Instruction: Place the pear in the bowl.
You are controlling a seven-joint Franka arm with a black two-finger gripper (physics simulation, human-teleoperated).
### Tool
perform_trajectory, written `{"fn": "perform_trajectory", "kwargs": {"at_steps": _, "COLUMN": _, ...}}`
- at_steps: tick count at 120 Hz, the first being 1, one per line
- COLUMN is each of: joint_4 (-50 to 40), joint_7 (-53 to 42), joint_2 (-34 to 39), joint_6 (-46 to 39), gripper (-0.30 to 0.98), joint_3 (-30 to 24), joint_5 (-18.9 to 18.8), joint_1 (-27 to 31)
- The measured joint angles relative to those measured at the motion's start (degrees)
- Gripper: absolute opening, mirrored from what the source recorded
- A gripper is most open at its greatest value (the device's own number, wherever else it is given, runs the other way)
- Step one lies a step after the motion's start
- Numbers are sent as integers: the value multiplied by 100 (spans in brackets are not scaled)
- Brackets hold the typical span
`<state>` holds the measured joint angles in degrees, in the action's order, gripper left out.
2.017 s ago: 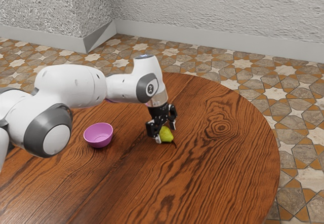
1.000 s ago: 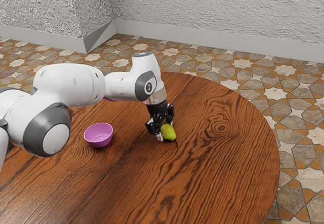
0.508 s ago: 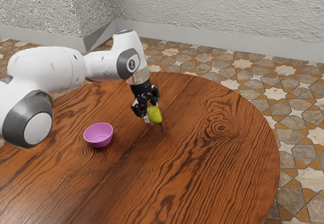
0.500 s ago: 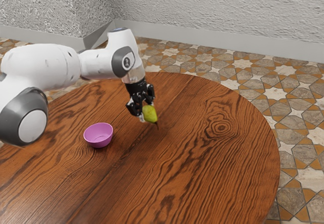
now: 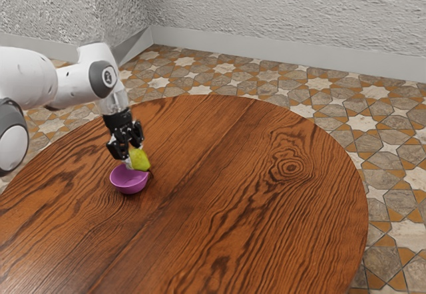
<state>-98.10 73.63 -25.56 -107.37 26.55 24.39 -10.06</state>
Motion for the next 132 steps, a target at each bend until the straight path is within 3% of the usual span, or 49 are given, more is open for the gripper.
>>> {"fn": "perform_trajectory", "kwargs": {"at_steps": 21, "joint_4": -185, "joint_7": -164, "joint_2": 20, "joint_6": 20, "gripper": 8, "joint_3": 129, "joint_5": 175, "joint_1": 42}}
{"fn": "perform_trajectory", "kwargs": {"at_steps": 50, "joint_4": -219, "joint_7": -428, "joint_2": 40, "joint_6": -13, "gripper": 43, "joint_3": 149, "joint_5": 270, "joint_1": 47}}
{"fn": "perform_trajectory", "kwargs": {"at_steps": 87, "joint_4": -212, "joint_7": -694, "joint_2": 320, "joint_6": 54, "gripper": 62, "joint_3": 21, "joint_5": 251, "joint_1": 45}}
{"fn": "perform_trajectory", "kwargs": {"at_steps": 101, "joint_4": -123, "joint_7": -997, "joint_2": 1377, "joint_6": 639, "gripper": 65, "joint_3": -677, "joint_5": -620, "joint_1": -39}}
{"fn": "perform_trajectory", "kwargs": {"at_steps": 113, "joint_4": 249, "joint_7": -1741, "joint_2": 1787, "joint_6": 1137, "gripper": 66, "joint_3": -1107, "joint_5": -1456, "joint_1": -161}}
{"fn": "perform_trajectory", "kwargs": {"at_steps": 132, "joint_4": 545, "joint_7": -3107, "joint_2": 2230, "joint_6": 1678, "gripper": 68, "joint_3": -1584, "joint_5": -2125, "joint_1": -969}}
